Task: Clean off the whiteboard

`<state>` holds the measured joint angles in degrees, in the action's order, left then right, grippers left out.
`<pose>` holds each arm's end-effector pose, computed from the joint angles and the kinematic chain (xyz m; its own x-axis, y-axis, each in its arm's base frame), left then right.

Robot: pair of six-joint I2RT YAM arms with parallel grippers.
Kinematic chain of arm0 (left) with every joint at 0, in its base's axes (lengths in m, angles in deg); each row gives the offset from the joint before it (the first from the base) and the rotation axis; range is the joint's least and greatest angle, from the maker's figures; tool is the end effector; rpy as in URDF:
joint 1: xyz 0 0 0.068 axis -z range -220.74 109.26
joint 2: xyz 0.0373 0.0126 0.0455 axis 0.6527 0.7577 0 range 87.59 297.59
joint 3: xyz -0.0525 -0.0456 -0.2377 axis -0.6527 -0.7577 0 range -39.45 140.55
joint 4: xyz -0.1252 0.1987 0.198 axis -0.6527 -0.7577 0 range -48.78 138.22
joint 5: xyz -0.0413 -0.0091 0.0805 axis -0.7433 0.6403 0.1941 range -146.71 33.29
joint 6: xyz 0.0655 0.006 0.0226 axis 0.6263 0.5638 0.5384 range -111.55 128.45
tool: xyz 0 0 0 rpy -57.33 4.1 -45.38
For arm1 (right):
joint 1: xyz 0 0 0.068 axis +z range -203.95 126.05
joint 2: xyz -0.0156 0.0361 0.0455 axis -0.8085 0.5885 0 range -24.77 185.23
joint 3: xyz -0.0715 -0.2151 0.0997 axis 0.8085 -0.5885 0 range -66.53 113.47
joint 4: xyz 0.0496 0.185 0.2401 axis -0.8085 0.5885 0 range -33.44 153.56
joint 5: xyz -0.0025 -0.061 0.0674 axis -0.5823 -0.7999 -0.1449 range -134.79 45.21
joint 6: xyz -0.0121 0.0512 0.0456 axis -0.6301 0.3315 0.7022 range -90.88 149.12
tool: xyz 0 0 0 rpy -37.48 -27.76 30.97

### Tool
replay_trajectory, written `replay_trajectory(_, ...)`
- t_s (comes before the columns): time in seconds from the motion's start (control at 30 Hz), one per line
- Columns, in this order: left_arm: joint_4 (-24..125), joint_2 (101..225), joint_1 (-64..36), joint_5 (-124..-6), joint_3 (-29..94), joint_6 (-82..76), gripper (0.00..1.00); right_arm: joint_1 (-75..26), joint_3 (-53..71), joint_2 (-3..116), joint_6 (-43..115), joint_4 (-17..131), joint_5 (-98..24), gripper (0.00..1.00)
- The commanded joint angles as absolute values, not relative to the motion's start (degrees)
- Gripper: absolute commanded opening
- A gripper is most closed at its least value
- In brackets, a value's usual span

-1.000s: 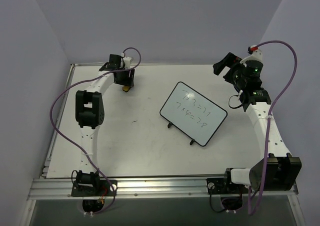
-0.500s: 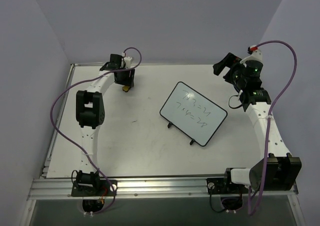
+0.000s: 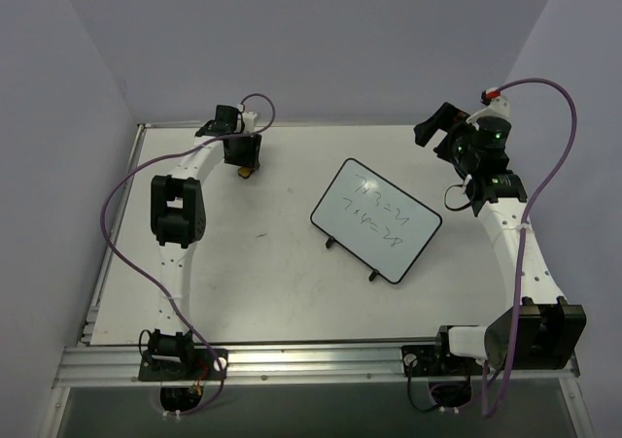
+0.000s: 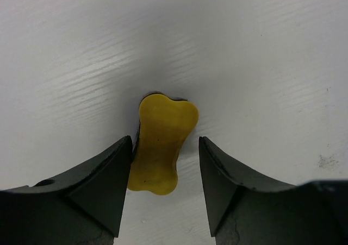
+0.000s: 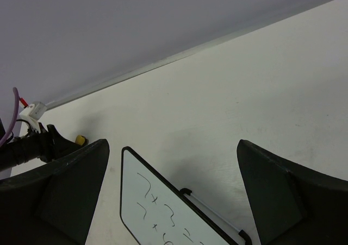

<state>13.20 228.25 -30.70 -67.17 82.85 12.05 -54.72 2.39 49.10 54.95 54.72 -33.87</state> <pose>0.5680 -0.1110 0.1248 -0.7714 0.1993 -0.6043 0.3272 0.9388 -0.1080 0.3808 0.0056 0.3695 -0.1254 0.4295 -0.8943 -0.1348 0.8857 0.4442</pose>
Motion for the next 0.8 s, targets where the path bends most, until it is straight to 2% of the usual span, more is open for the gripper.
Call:
replay_trajectory(0.0, 12.19, 228.92, -30.72, -66.55, 86.32, 11.71, 0.6, -55.18, 4.04, 48.44, 54.26, 54.1, -34.42, 1.0)
replay_trajectory(0.77, 10.61, 229.8, -30.72, -65.67, 87.56, 11.53, 0.54, -55.18, 3.87, 48.53, 54.08, 54.37, -34.5, 1.0)
